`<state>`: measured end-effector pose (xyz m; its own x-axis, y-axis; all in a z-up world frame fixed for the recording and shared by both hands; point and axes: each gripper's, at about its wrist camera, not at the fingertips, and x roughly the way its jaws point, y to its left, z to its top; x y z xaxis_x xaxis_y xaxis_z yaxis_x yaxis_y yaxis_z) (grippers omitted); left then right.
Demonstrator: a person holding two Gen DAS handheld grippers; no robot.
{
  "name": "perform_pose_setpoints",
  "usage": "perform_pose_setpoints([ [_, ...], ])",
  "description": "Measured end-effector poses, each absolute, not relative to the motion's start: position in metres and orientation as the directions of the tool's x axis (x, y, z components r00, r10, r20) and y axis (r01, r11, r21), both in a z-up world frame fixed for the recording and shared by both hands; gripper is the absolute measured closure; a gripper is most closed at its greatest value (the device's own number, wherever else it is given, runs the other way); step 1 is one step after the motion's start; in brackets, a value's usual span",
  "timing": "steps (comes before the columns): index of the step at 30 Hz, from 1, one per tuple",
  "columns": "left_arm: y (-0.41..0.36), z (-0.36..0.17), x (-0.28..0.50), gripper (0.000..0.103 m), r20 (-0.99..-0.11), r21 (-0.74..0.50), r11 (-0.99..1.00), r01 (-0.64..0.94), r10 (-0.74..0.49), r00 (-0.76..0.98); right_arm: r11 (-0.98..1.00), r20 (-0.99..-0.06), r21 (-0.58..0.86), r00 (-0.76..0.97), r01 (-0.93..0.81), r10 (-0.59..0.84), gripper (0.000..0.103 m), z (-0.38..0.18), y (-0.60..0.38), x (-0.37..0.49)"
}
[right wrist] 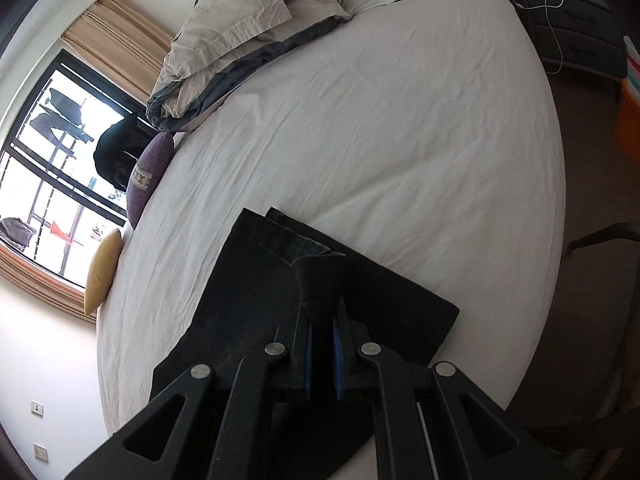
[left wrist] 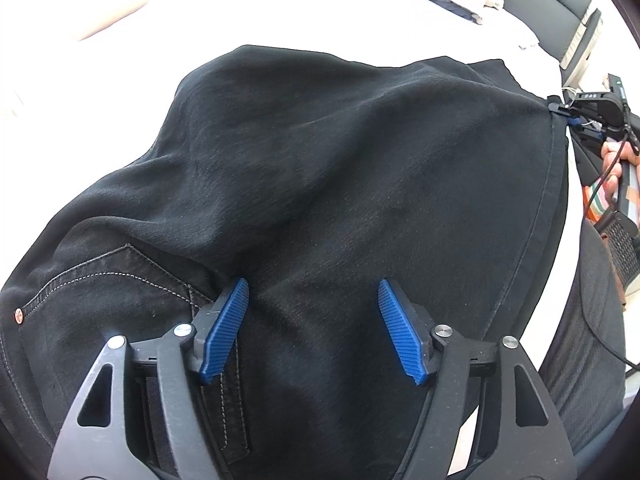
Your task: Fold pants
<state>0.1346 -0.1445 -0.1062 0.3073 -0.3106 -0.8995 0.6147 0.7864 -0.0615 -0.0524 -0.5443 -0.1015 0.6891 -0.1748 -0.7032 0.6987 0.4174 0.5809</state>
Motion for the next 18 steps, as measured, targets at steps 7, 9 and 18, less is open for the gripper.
perform_pose_setpoints([
  [7, -0.159, -0.106, 0.133, 0.029, -0.900, -0.046, 0.768, 0.639, -0.309, 0.308, 0.341, -0.686, 0.642, 0.713, 0.686, -0.142, 0.095, -0.104, -0.554, -0.075],
  [9, -0.162, -0.107, 0.131, 0.027, -0.899, -0.034, 0.763, 0.645, -0.305, 0.314, 0.290, -0.709, 0.643, 0.694, 0.709, -0.126, 0.095, -0.126, -0.557, -0.079],
  [18, -0.174, -0.108, 0.127, 0.026, -0.901, -0.024, 0.757, 0.653, -0.299, 0.314, 0.234, -0.741, 0.587, 0.631, 0.775, -0.230, 0.070, -0.115, -0.576, -0.120],
])
